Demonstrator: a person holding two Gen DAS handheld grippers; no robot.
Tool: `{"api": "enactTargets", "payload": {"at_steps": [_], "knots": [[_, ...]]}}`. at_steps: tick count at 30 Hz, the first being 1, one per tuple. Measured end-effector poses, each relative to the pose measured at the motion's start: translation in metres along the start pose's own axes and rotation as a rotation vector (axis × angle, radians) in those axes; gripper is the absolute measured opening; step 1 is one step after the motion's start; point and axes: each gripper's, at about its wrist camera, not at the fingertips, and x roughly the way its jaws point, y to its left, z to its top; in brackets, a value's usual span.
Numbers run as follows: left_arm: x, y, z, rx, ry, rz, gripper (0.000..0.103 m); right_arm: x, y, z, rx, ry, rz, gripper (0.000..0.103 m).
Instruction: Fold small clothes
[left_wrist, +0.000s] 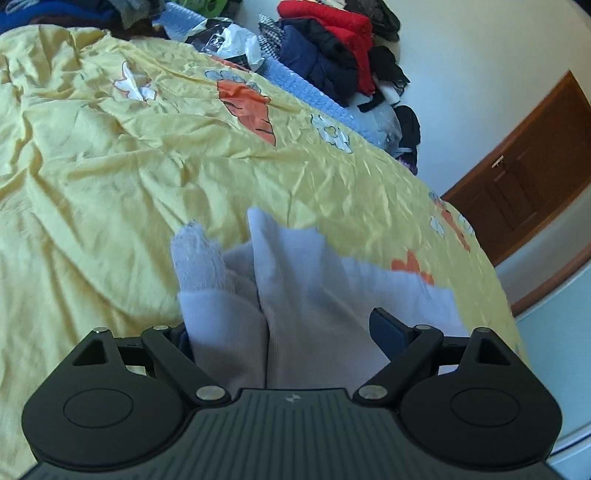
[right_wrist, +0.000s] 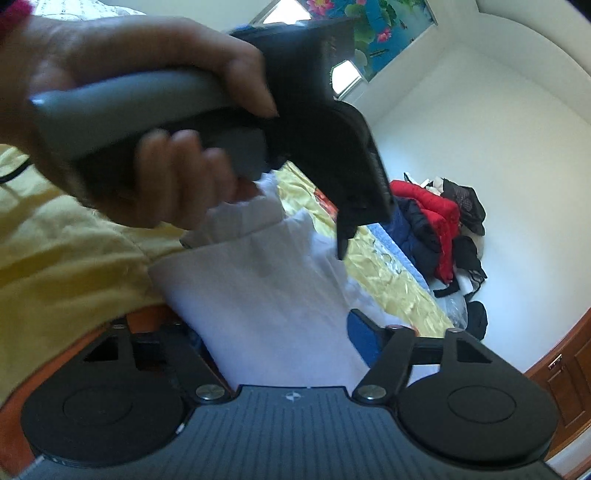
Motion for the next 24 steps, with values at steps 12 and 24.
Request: {"api": "enactTargets", "payload": {"at_steps": [12, 24], "knots": [[0.025, -0.017, 0.016, 0.073, 0.019, 0.158, 0.012, 0.016, 0.000, 0.005, 0.003, -0.007, 0.092, 0.011], [0.001, -0.066, 0.016, 0.158, -0.039, 0.279, 0.010, -0.006, -0.056, -0.009, 0.315, -0.094, 0.181, 0.007]]}}
